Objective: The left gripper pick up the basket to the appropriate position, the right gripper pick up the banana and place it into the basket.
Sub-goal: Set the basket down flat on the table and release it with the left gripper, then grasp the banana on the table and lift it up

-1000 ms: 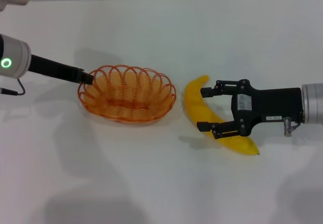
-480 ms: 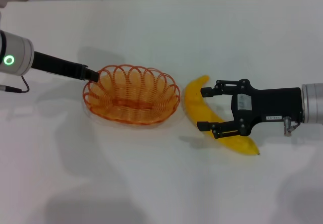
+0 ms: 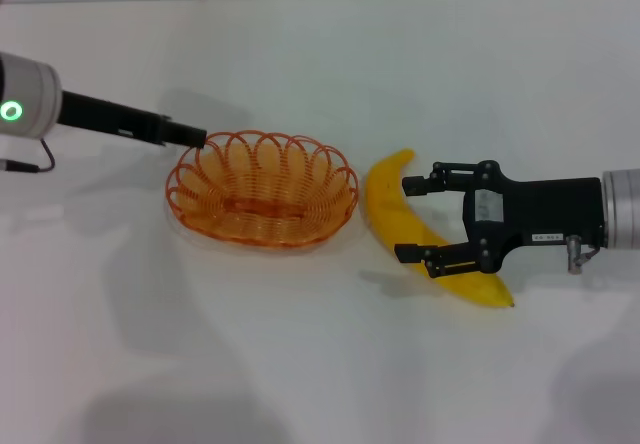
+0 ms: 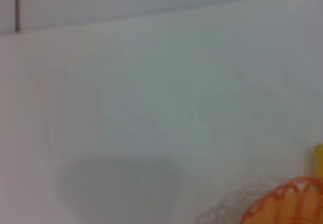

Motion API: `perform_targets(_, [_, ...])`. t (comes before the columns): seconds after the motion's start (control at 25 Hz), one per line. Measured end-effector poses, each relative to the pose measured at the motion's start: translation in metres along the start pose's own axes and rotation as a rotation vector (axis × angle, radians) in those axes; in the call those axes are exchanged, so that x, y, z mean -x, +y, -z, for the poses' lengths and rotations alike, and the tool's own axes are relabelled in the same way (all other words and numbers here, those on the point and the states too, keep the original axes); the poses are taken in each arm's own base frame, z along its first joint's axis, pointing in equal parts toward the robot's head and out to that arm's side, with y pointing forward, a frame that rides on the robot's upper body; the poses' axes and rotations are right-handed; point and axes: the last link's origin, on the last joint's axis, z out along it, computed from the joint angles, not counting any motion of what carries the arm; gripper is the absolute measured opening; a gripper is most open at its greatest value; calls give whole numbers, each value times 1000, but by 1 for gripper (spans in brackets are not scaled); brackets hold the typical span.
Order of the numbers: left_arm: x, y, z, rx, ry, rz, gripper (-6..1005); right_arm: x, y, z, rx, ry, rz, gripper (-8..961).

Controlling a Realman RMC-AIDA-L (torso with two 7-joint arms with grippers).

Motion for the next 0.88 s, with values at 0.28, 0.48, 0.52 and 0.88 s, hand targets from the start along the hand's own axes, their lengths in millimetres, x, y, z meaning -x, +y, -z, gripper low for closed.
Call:
perform_targets(0.28, [6, 1, 20, -13, 68, -92, 489, -1, -1, 6, -30, -18, -8, 817])
perform_targets(0.48, [38, 8, 38, 20, 191, -154, 684, -1, -2, 9, -54, -39, -15, 817])
perform_targets(0.52, [44, 10, 41, 32, 215, -168, 716, -1, -2, 9, -60, -43, -17, 817])
perform_targets(0.88, [125, 24, 45, 122, 339, -324, 809, -8, 1, 18, -89, -46, -34, 816])
